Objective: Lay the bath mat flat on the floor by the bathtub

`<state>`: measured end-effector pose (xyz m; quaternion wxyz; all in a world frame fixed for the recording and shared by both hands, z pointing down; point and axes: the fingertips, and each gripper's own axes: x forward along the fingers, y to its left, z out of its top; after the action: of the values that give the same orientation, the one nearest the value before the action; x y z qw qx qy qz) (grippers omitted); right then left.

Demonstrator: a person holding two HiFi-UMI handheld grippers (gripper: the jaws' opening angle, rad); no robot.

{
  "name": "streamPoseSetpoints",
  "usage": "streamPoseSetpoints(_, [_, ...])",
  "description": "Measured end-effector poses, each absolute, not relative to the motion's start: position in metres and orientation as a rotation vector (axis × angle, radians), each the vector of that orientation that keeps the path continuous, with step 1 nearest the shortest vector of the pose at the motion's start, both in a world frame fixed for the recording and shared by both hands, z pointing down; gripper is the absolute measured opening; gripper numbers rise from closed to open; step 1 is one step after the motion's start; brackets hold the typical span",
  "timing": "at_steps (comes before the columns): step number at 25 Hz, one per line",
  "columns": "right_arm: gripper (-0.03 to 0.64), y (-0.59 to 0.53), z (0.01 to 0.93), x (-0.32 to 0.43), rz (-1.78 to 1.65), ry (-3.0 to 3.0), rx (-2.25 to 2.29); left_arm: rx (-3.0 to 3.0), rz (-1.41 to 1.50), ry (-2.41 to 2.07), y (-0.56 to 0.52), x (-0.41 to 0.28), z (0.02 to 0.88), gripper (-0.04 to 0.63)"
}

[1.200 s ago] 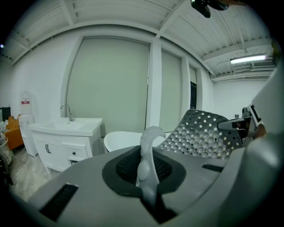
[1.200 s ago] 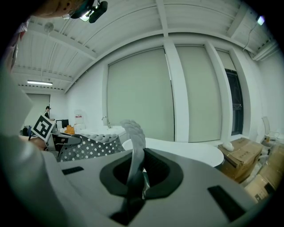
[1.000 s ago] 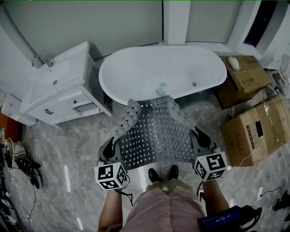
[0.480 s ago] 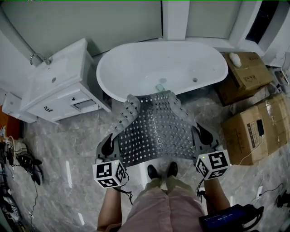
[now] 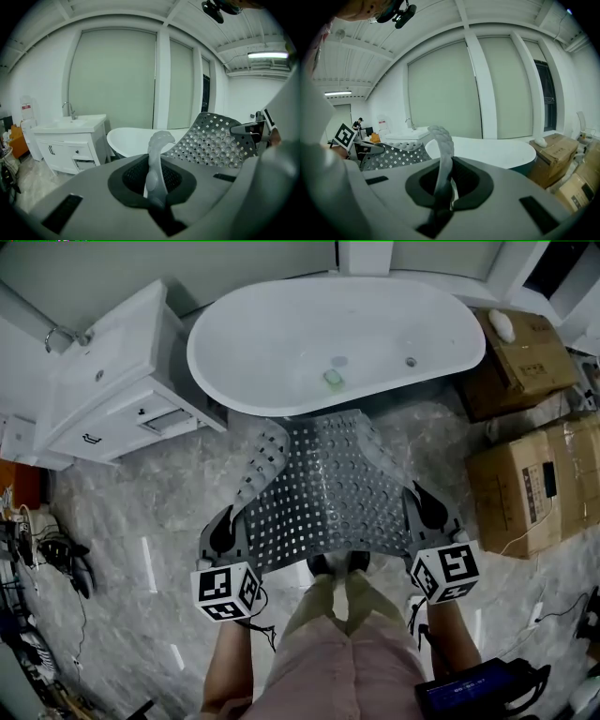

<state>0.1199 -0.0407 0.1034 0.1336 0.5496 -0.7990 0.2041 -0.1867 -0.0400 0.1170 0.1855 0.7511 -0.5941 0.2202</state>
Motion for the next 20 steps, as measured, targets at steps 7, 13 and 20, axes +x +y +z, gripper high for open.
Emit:
streamPoseSetpoints(7, [0.028,-0.017,0.159,0.122,0.721,-2.236,1.538,2.031,0.709,-1.601,-0.02,-0.185,0.172,0.034])
streamPoseSetpoints(13, [0.028,-0.012,0.177,0.128,0.762,-2.19,1.54,2.004,0.732,-1.565,-0.018,-0.182,0.194,0.034])
streamPoseSetpoints(20, [0.028,-0.018,0.185,0.126,0.743,-2.191,1.527,2.021,0.745,-1.544,-0.021,-0.173,0.205,0.034])
